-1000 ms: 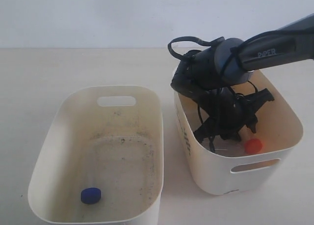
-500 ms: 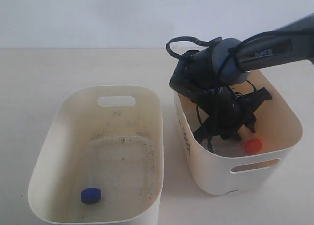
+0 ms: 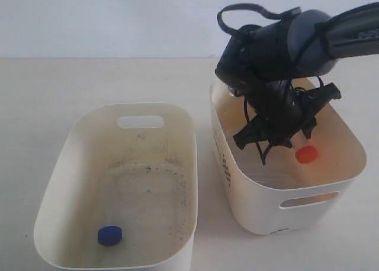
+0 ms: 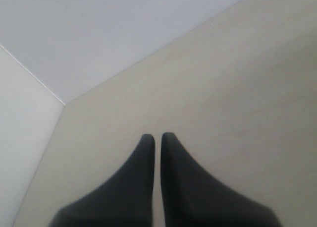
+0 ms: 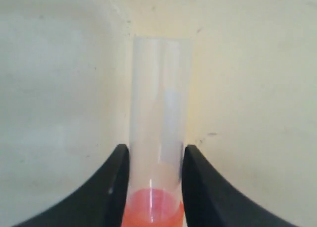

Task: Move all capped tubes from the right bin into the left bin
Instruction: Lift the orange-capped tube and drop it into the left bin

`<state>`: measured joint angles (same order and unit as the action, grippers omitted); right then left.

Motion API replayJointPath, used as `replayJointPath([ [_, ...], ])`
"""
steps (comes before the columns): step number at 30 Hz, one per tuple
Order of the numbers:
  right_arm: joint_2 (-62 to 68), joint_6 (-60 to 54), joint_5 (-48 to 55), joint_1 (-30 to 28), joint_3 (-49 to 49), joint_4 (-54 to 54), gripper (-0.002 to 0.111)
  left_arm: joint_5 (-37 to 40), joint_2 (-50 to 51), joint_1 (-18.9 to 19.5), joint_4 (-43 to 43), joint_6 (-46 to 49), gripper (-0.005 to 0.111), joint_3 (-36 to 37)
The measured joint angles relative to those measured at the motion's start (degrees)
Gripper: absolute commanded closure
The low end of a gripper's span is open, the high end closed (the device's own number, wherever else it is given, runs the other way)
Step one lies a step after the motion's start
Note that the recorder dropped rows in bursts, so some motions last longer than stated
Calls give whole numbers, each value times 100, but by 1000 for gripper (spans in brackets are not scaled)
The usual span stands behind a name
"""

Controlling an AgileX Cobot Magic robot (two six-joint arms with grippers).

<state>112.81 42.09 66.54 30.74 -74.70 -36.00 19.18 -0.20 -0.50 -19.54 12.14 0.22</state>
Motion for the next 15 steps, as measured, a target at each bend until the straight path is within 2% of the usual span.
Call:
replayJointPath([
  [9,-989,-150,-401,0,3,192,108,0,0,0,0,0,103,0],
  [15,-1728,-595,-1188,129,3,1134,108,0,0,0,0,0,103,0],
])
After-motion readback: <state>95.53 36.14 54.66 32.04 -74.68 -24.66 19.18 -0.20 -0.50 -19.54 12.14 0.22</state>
